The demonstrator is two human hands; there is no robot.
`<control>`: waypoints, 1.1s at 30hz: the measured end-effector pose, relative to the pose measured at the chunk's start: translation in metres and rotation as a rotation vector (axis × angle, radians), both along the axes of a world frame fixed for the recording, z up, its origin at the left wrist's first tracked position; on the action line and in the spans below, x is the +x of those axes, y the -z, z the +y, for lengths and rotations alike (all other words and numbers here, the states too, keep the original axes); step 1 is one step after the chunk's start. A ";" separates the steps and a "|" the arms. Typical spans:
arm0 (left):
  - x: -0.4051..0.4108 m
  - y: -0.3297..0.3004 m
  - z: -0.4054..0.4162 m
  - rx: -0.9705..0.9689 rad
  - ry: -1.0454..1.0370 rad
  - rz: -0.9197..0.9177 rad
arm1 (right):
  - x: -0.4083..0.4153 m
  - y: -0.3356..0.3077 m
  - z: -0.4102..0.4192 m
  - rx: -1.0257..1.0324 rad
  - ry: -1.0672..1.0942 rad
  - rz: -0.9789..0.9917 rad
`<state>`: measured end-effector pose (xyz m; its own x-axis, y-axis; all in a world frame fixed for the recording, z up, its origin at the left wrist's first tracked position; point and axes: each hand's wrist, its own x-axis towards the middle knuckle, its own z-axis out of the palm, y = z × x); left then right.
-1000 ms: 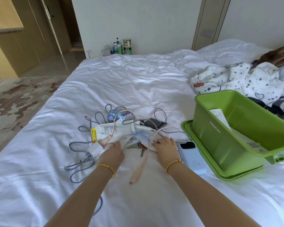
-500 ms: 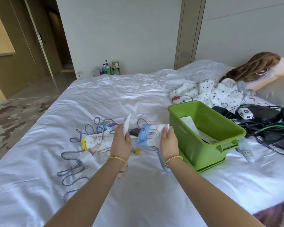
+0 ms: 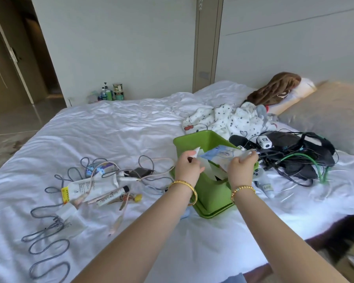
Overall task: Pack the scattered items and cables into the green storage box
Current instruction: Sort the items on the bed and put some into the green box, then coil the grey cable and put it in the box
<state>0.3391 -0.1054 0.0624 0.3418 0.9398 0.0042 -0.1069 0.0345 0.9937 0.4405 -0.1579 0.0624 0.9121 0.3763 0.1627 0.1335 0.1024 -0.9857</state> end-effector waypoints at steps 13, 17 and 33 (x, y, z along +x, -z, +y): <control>0.018 0.012 0.017 0.637 0.220 1.176 | 0.019 0.010 0.014 -0.888 -0.270 -0.578; -0.002 0.019 0.019 0.723 0.124 0.983 | 0.005 0.016 0.017 -0.863 -0.245 -0.640; -0.195 0.047 0.045 0.502 -0.118 0.840 | -0.162 0.050 0.063 -0.531 -0.488 -0.940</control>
